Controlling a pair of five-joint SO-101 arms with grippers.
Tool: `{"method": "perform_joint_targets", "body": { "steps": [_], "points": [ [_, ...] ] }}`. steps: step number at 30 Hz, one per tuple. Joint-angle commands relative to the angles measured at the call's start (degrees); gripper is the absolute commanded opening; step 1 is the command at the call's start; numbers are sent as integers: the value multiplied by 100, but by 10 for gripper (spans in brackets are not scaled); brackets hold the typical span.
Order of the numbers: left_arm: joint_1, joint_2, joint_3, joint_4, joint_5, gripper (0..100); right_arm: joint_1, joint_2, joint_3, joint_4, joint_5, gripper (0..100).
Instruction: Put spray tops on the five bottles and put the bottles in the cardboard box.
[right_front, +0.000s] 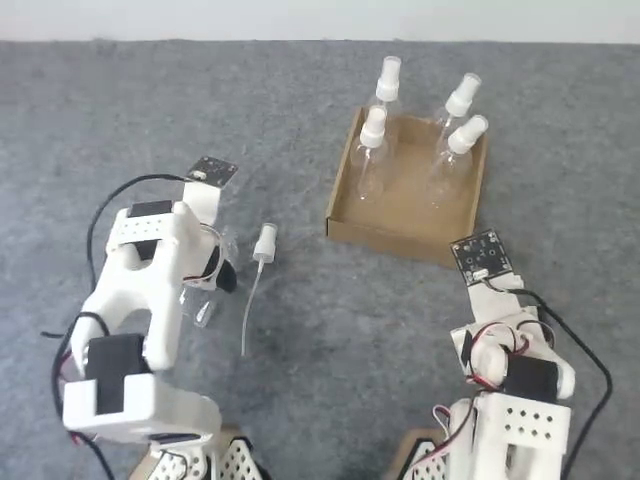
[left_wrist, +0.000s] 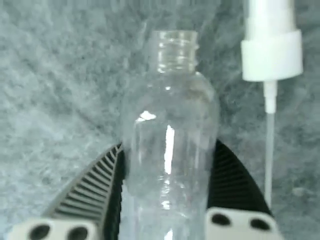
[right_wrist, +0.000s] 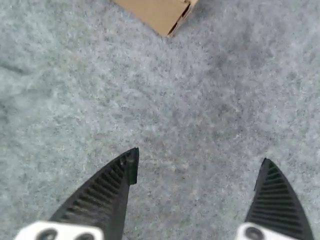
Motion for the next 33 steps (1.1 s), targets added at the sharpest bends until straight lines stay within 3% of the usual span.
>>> {"method": "perform_joint_targets", "body": {
  "steps": [1, 4, 9, 15, 26, 33],
  "points": [
    [97, -1116, -22, 281, -62, 70, 75, 127, -220, -92, 26, 310],
    [510, -2084, -31, 914, 70, 72, 75, 233, -290, -75, 26, 310],
    [2057, -3323, -22, 1486, 976, 73, 66, 382, -308, -92, 18, 310],
    [3842, -2866, -13, 1275, 1969, 73, 75, 365, -308, -84, 18, 310],
    [4923, -818, -532, 949, 2470, 91, 479, 365, -308, -75, 18, 310],
    [5178, -774, -558, 985, 2312, 329, 479, 374, -308, -66, 26, 310]
  ]
}}
